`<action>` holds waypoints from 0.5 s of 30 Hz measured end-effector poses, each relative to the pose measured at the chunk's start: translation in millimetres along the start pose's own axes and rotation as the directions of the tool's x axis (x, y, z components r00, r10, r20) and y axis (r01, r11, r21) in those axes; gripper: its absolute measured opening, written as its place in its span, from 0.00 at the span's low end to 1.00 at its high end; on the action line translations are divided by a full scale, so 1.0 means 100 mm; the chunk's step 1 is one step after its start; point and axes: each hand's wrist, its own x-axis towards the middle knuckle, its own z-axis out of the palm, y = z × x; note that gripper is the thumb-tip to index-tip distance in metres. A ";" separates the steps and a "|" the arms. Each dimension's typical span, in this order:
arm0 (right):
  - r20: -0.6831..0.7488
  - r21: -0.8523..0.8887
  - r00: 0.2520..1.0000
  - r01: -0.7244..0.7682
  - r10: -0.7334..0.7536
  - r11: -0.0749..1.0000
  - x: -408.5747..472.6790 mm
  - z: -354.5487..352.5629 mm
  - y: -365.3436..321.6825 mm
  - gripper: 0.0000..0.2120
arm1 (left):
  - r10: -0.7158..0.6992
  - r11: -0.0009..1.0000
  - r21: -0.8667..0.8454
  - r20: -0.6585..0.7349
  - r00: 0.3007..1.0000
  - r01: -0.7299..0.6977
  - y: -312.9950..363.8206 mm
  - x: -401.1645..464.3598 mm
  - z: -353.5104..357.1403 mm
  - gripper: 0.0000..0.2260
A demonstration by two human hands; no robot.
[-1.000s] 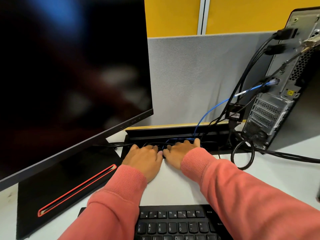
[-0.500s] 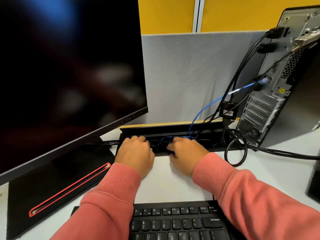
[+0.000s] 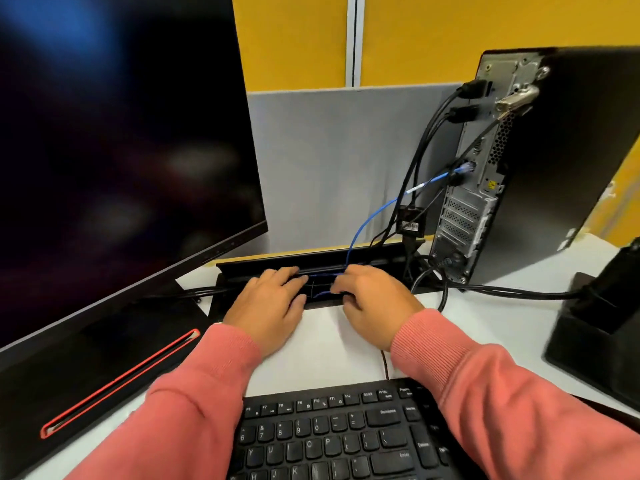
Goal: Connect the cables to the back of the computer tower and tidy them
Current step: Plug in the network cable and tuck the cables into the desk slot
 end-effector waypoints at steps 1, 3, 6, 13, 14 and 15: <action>-0.039 -0.035 0.999 -0.031 0.030 0.999 -0.05 -0.05 0.07 0.16 | 0.045 0.998 -0.037 0.051 0.998 -0.043 0.03 0.04 0.02 0.22; -0.082 -0.087 0.991 -0.109 0.102 0.990 -0.15 -0.14 0.22 0.16 | 0.117 0.993 -0.042 0.160 0.980 -0.111 0.11 0.11 0.08 0.23; -0.044 -0.099 0.987 -0.159 0.155 0.982 -0.26 -0.20 0.36 0.17 | 0.096 0.995 -0.058 0.271 0.958 -0.083 0.18 0.21 0.13 0.23; 0.099 -0.260 0.987 -0.097 0.127 0.961 -0.22 -0.08 0.36 0.18 | 0.028 0.999 -0.042 0.223 0.975 -0.019 0.16 0.29 0.18 0.23; 0.106 -0.275 0.984 -0.106 0.140 0.956 -0.21 -0.09 0.35 0.19 | 0.051 0.999 -0.028 0.181 0.982 -0.046 0.16 0.30 0.18 0.22; 0.111 -0.286 0.983 -0.112 0.149 0.952 -0.19 -0.09 0.35 0.19 | 0.078 0.997 -0.020 0.141 0.987 -0.075 0.16 0.31 0.20 0.22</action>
